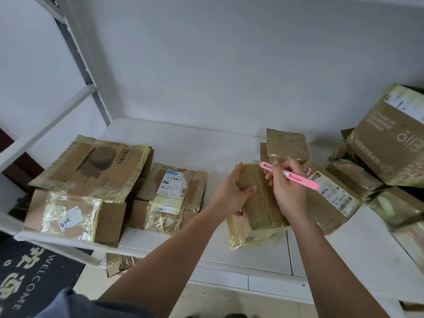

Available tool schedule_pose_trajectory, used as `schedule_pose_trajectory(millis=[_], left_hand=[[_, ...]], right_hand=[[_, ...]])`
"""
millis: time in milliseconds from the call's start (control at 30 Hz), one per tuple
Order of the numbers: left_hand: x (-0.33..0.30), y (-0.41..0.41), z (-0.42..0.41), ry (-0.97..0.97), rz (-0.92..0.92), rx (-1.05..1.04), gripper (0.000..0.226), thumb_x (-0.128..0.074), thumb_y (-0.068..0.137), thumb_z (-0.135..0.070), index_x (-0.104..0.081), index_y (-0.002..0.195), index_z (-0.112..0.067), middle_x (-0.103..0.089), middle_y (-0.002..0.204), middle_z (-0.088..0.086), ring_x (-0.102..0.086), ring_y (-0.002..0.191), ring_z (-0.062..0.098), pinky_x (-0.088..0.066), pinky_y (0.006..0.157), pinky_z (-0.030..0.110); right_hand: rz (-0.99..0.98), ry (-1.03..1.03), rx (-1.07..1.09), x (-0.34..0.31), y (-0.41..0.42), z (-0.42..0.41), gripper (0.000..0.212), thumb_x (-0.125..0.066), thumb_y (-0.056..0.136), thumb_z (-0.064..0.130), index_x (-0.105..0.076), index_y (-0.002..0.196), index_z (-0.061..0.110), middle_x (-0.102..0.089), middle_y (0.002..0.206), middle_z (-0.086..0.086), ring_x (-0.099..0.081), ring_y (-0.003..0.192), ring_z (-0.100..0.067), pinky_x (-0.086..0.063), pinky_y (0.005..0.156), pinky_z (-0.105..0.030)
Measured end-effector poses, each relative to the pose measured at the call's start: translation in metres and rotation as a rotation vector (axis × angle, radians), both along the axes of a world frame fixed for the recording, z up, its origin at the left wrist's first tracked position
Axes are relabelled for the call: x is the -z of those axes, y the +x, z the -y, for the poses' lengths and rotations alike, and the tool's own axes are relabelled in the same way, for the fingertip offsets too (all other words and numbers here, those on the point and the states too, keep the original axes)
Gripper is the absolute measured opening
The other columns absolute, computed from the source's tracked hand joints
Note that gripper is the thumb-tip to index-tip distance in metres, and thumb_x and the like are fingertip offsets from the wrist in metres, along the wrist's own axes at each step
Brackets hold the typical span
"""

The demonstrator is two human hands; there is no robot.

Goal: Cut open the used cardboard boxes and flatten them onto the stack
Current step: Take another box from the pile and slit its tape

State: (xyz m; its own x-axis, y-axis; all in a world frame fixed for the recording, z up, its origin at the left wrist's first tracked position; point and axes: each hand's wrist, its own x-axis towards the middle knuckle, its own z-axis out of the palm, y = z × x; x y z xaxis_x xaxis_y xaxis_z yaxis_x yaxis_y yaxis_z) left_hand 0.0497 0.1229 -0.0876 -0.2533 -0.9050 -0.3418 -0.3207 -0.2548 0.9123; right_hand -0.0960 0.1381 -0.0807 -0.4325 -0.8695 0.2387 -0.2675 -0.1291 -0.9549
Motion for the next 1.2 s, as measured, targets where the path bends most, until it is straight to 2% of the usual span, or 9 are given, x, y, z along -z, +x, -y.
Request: schedule_pose_trajectory(millis=[200, 300, 367, 467, 533, 667, 933, 1100, 1200], left_hand=[[0.001, 0.0, -0.001, -0.002, -0.017, 0.019, 0.078, -0.066, 0.092, -0.033, -0.016, 0.151, -0.047, -0.044, 0.106, -0.017, -0.052, 0.079, -0.001, -0.062, 0.062, 0.043], [0.002, 0.0, -0.001, -0.005, -0.022, 0.023, 0.078, -0.065, 0.092, -0.034, -0.016, 0.151, -0.047, -0.044, 0.109, -0.016, -0.051, 0.08, -0.002, -0.062, 0.061, 0.042], [0.004, 0.0, 0.0, -0.006, -0.021, 0.023, 0.078, -0.065, 0.093, -0.034, -0.015, 0.151, -0.048, -0.043, 0.108, -0.017, -0.049, 0.08, -0.003, -0.062, 0.061, 0.041], [0.007, 0.0, 0.001, -0.004, -0.022, 0.023, 0.077, -0.064, 0.093, -0.034, -0.015, 0.151, -0.048, -0.045, 0.098, -0.025, -0.047, 0.079, -0.006, -0.062, 0.059, 0.04], [0.009, 0.0, 0.002, -0.002, -0.029, 0.014, 0.077, -0.064, 0.093, -0.034, -0.016, 0.151, -0.048, -0.042, 0.094, -0.031, -0.046, 0.08, -0.008, -0.061, 0.059, 0.04], [0.011, -0.001, 0.002, -0.002, -0.039, 0.002, 0.076, -0.065, 0.092, -0.035, -0.018, 0.15, -0.049, -0.042, 0.094, -0.032, -0.048, 0.078, -0.008, -0.06, 0.054, 0.036], [0.011, -0.004, 0.003, 0.005, -0.032, -0.019, 0.075, -0.065, 0.092, -0.034, -0.019, 0.15, -0.049, -0.044, 0.096, -0.026, -0.055, 0.08, 0.0, -0.056, 0.048, 0.029], [0.011, -0.006, 0.002, 0.009, -0.015, -0.03, 0.075, -0.064, 0.093, -0.034, -0.018, 0.15, -0.05, -0.049, 0.106, -0.015, -0.06, 0.083, 0.007, -0.054, 0.045, 0.026], [0.012, -0.008, 0.003, 0.001, -0.003, -0.041, 0.075, -0.064, 0.093, -0.034, -0.019, 0.15, -0.05, -0.045, 0.097, -0.022, -0.06, 0.08, 0.008, -0.053, 0.044, 0.026]], right_hand=[[-0.22, -0.021, -0.042, -0.004, 0.004, -0.002, 0.023, -0.057, 0.096, 0.007, -0.048, 0.078, -0.004, -0.063, 0.069, -0.018, -0.067, 0.067, -0.018, -0.052, 0.057, -0.036], [-0.295, -0.052, -0.053, -0.004, 0.006, -0.002, 0.025, -0.057, 0.097, 0.007, -0.047, 0.077, -0.005, -0.059, 0.067, -0.024, -0.062, 0.066, -0.037, -0.048, 0.057, -0.046], [-0.349, -0.068, -0.052, -0.004, 0.006, -0.002, 0.026, -0.058, 0.096, 0.007, -0.047, 0.076, -0.005, -0.057, 0.065, -0.023, -0.058, 0.061, -0.034, -0.045, 0.053, -0.041], [-0.437, -0.084, -0.097, -0.003, 0.007, -0.002, 0.026, -0.059, 0.095, 0.004, -0.045, 0.074, -0.001, -0.051, 0.061, -0.013, -0.05, 0.055, -0.018, -0.034, 0.046, -0.018], [-0.443, -0.084, -0.143, -0.004, 0.006, -0.003, 0.026, -0.058, 0.095, 0.003, -0.043, 0.074, 0.002, -0.047, 0.06, -0.008, -0.046, 0.056, -0.01, -0.031, 0.048, -0.013], [-0.482, -0.063, -0.21, -0.006, 0.001, -0.003, 0.025, -0.058, 0.096, 0.005, -0.042, 0.076, 0.0, -0.044, 0.061, -0.01, -0.042, 0.056, -0.013, -0.029, 0.05, -0.017], [-0.505, -0.108, -0.239, 0.0, -0.01, -0.027, 0.029, -0.059, 0.093, -0.001, -0.038, 0.072, 0.002, -0.036, 0.058, 0.005, -0.043, 0.053, -0.001, -0.032, 0.051, -0.009], [-0.443, 0.02, -0.307, 0.004, -0.006, -0.052, 0.03, -0.057, 0.094, 0.007, -0.035, 0.074, 0.009, -0.035, 0.059, 0.007, -0.034, 0.049, -0.006, -0.028, 0.046, -0.014], [-0.385, 0.069, -0.324, 0.002, -0.011, -0.076, 0.033, -0.058, 0.095, 0.01, -0.034, 0.072, 0.013, -0.034, 0.058, 0.004, -0.033, 0.05, -0.005, -0.027, 0.046, -0.014]])
